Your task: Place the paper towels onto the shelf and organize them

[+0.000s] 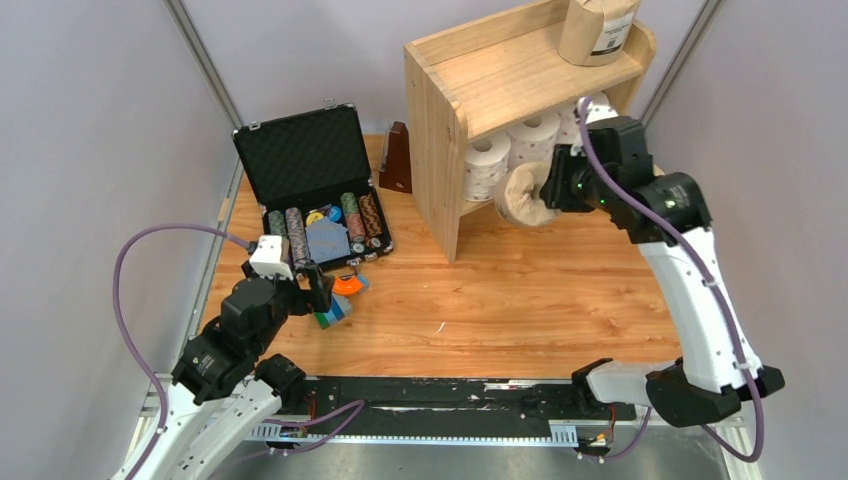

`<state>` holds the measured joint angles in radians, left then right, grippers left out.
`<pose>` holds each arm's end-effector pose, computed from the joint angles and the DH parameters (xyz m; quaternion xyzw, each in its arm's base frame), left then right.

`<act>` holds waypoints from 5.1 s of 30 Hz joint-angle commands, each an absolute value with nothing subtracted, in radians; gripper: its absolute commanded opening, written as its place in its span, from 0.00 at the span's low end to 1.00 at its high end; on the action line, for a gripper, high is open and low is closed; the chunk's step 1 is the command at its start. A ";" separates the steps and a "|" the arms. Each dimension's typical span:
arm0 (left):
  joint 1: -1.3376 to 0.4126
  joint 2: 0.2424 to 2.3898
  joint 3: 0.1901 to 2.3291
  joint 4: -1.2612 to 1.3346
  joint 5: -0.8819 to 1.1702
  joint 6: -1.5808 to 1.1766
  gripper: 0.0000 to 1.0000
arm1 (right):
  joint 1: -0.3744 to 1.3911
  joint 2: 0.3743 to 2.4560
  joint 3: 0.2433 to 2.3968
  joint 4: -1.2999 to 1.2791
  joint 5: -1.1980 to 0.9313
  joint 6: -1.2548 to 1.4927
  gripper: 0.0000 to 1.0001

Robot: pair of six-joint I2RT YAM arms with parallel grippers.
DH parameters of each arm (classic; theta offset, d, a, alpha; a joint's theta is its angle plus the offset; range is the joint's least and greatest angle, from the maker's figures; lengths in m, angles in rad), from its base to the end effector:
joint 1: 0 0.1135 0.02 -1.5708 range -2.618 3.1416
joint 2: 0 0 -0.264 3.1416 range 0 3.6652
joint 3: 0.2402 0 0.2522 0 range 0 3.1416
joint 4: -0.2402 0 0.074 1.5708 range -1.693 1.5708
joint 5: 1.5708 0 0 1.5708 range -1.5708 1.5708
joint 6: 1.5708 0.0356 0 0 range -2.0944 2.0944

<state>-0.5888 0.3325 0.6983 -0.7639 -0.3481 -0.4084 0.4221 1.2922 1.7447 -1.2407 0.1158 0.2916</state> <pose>0.0706 -0.0326 0.3017 -0.0215 0.8257 -0.1339 0.5476 0.2011 0.0858 0.4508 -0.0381 0.9223 0.0829 0.3755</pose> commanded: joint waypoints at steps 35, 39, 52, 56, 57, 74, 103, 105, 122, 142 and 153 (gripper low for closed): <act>-0.591 0.359 0.693 -0.725 -0.361 -0.394 1.00 | 0.359 1.598 2.463 -0.888 0.283 0.005 0.28; -0.591 0.360 0.694 -0.726 -0.365 -0.395 1.00 | 0.336 1.620 2.462 -0.878 0.269 0.005 0.33; -0.592 0.362 0.693 -0.730 -0.375 -0.399 1.00 | 0.276 1.663 2.476 -0.816 0.199 0.018 0.57; -0.592 0.367 0.693 -0.730 -0.376 -0.399 1.00 | 0.260 1.700 2.497 -0.802 0.178 0.019 0.59; -0.592 0.367 0.693 -0.730 -0.376 -0.398 1.00 | 0.260 1.709 2.503 -0.797 0.172 0.020 0.59; -0.591 0.388 0.693 -0.735 -0.375 -0.402 1.00 | 0.258 1.774 2.502 -0.689 0.078 0.018 0.76; -0.592 0.415 0.692 -0.723 -0.329 -0.393 1.00 | 0.260 1.661 2.358 -0.511 -0.055 -0.007 0.92; -0.591 0.414 0.692 -0.721 -0.328 -0.391 1.00 | 0.260 1.641 2.327 -0.508 -0.093 0.021 0.93; -0.592 0.407 0.692 -0.721 -0.322 -0.390 1.00 | 0.259 1.703 2.199 -0.445 -0.041 0.089 1.00; -0.592 0.404 0.692 -0.727 -0.335 -0.396 1.00 | 0.260 1.680 2.125 -0.373 -0.019 0.041 0.71; -0.591 0.409 0.692 -0.721 -0.325 -0.391 1.00 | 0.239 1.575 2.014 -0.381 0.143 0.005 0.78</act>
